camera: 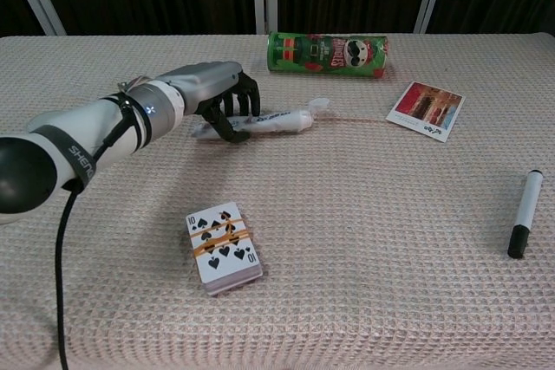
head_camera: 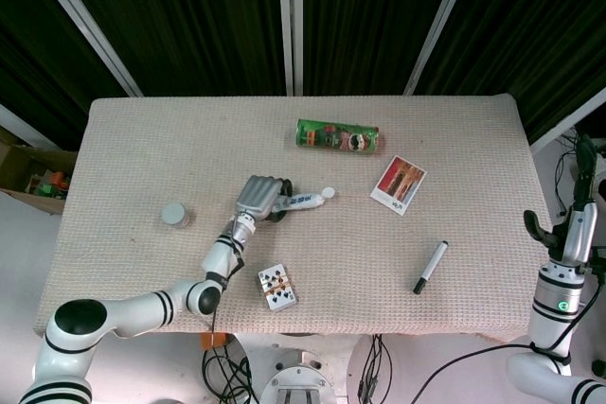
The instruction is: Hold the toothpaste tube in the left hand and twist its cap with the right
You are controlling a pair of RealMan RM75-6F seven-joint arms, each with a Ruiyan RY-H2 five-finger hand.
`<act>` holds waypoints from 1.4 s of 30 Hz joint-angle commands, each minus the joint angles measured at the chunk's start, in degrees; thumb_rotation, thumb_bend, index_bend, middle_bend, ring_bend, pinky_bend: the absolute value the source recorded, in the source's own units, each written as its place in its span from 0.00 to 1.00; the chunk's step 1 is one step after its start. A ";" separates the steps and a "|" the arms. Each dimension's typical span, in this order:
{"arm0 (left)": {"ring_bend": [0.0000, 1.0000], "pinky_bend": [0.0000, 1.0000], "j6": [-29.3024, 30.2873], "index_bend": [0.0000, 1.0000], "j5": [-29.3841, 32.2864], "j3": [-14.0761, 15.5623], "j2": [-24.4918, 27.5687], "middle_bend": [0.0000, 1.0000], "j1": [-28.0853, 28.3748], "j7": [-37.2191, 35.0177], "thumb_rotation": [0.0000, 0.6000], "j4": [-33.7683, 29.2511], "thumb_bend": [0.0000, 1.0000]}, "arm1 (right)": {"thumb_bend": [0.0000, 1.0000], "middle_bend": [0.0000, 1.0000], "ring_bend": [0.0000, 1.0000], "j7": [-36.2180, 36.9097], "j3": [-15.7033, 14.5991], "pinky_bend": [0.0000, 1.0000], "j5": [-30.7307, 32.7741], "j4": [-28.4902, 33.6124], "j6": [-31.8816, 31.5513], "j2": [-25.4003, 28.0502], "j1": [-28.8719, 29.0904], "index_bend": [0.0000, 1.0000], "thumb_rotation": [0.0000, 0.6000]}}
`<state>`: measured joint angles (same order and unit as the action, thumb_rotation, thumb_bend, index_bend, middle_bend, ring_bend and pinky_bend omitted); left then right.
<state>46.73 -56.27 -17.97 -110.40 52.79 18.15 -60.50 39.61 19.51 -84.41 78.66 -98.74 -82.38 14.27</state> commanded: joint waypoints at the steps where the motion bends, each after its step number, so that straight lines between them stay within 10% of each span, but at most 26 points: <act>1: 0.51 0.58 1.24 0.64 -1.95 0.28 -0.78 0.64 -0.05 -1.95 1.00 1.24 0.37 | 0.15 0.00 0.00 0.05 -0.04 0.00 0.03 -0.11 0.10 -0.10 0.00 0.00 0.32; 23: 0.65 0.69 16.77 0.77 -24.39 4.82 -4.13 0.79 -1.57 -33.77 1.00 9.49 0.40 | 0.14 0.00 0.00 -3.30 -1.06 0.00 -2.75 2.55 2.13 1.59 1.49 0.00 0.31; 31: 0.66 0.70 21.54 0.78 -27.81 4.86 -3.59 0.80 -1.41 -33.38 1.00 5.31 0.39 | 0.02 0.00 0.00 -16.16 -4.48 0.00 -3.61 16.42 19.91 13.07 7.50 0.00 0.31; 42: 0.66 0.70 22.65 0.78 -28.03 3.74 -4.13 0.81 -1.03 -30.85 1.00 2.24 0.39 | 0.00 0.00 0.00 -30.50 0.34 0.00 11.59 26.47 39.62 15.59 19.92 0.00 0.24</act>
<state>69.34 -84.29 -14.17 -114.48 51.71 -12.75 -58.20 12.46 18.28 -76.48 103.40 -62.46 -66.54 30.85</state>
